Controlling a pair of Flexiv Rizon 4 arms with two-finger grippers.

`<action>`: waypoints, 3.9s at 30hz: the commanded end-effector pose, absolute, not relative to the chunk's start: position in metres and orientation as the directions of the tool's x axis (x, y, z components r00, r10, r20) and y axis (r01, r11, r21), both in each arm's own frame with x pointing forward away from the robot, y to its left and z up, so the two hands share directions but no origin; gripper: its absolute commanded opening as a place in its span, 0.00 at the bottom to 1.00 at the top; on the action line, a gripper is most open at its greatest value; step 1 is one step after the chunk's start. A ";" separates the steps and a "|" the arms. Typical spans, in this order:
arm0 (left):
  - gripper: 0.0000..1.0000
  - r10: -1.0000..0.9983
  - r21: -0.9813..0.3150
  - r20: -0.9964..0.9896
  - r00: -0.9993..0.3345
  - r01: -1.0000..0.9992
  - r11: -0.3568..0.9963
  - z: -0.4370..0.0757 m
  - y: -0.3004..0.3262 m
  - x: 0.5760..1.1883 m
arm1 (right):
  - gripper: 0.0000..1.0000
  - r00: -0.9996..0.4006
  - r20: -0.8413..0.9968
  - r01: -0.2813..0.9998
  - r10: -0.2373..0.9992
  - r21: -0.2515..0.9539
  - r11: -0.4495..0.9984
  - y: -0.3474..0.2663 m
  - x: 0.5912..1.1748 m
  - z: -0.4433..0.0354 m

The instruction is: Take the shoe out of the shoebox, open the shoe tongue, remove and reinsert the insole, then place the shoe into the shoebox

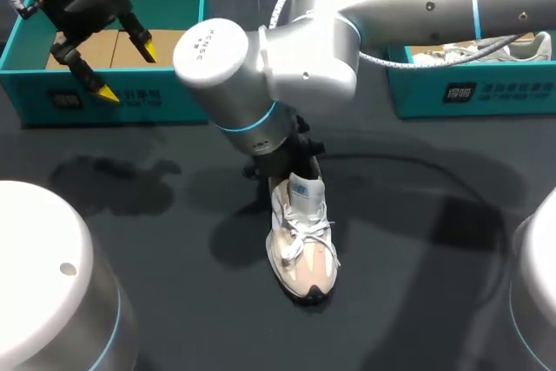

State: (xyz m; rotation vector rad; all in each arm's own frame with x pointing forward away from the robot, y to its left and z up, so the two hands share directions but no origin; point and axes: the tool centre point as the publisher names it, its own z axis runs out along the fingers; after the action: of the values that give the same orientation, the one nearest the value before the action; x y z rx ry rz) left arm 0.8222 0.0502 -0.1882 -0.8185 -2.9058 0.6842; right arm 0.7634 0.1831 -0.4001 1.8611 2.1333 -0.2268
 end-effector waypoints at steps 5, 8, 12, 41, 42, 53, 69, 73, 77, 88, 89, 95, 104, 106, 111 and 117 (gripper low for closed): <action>1.00 0.508 -0.425 -0.071 -0.858 0.487 0.763 -0.188 0.050 0.823 | 0.00 -0.106 -0.371 0.978 0.923 0.127 0.164 0.183 0.757 -0.375; 1.00 0.508 -0.425 -0.071 -0.858 0.487 0.763 -0.188 0.050 0.823 | 0.00 -0.105 -0.416 0.978 0.903 0.120 0.169 0.183 0.756 -0.368; 1.00 0.508 -0.425 -0.071 -0.858 0.487 0.763 -0.188 0.050 0.823 | 0.00 -0.111 -0.425 0.982 0.898 0.093 0.165 0.180 0.757 -0.372; 1.00 0.508 -0.425 -0.071 -0.858 0.487 0.763 -0.188 0.050 0.823 | 0.00 -0.207 -0.132 0.978 0.970 -0.006 0.208 0.188 0.763 -0.371; 1.00 0.508 -0.425 -0.071 -0.858 0.487 0.763 -0.188 0.050 0.823 | 0.00 -0.210 -0.115 0.978 0.971 -0.009 0.211 0.189 0.764 -0.370; 1.00 0.508 -0.425 -0.071 -0.858 0.487 0.763 -0.188 0.050 0.823 | 0.00 -0.207 -0.035 0.977 0.978 -0.060 0.205 0.189 0.757 -0.352; 1.00 0.508 -0.425 -0.071 -0.858 0.487 0.763 -0.188 0.050 0.823 | 0.00 -0.182 -0.023 0.976 0.983 -0.127 0.178 0.196 0.738 -0.345; 1.00 0.508 -0.425 -0.071 -0.858 0.487 0.763 -0.188 0.050 0.823 | 0.06 -0.179 -0.019 0.975 0.984 -0.134 0.175 0.197 0.735 -0.344; 1.00 0.508 -0.425 -0.071 -0.858 0.487 0.763 -0.188 0.050 0.823 | 0.12 -0.167 -0.011 0.978 0.986 -0.132 0.164 0.196 0.731 -0.344; 1.00 0.508 -0.425 -0.071 -0.858 0.487 0.763 -0.188 0.050 0.823 | 0.48 -0.129 -0.010 0.985 0.992 -0.119 0.126 0.196 0.721 -0.343; 1.00 0.508 -0.425 -0.071 -0.858 0.487 0.763 -0.188 0.050 0.823 | 0.49 -0.127 -0.011 0.985 0.992 -0.118 0.125 0.196 0.721 -0.342; 1.00 0.508 -0.425 -0.071 -0.858 0.487 0.763 -0.188 0.050 0.823 | 1.00 -0.121 -0.014 0.986 0.993 -0.116 0.119 0.196 0.719 -0.341; 1.00 0.508 -0.425 -0.071 -0.858 0.487 0.763 -0.188 0.050 0.823 | 1.00 -0.099 -0.018 0.989 0.995 -0.108 0.097 0.198 0.711 -0.339; 1.00 0.508 -0.425 -0.071 -0.858 0.487 0.763 -0.188 0.050 0.823 | 1.00 -0.094 -0.021 0.990 0.995 -0.105 0.091 0.198 0.708 -0.337; 1.00 0.508 -0.425 -0.071 -0.858 0.487 0.763 -0.188 0.050 0.823 | 1.00 -0.083 -0.031 0.992 0.996 -0.099 0.080 0.198 0.701 -0.332; 1.00 0.508 -0.425 -0.071 -0.858 0.487 0.763 -0.188 0.050 0.823 | 1.00 -0.065 -0.040 0.993 0.997 -0.099 0.060 0.197 0.692 -0.330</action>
State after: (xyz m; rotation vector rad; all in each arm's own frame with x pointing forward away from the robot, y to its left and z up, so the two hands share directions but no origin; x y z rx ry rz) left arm 0.8222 0.0503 -0.1882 -0.8182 -2.9060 0.6841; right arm 0.6966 0.1984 -0.3301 2.1734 2.3204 -0.1693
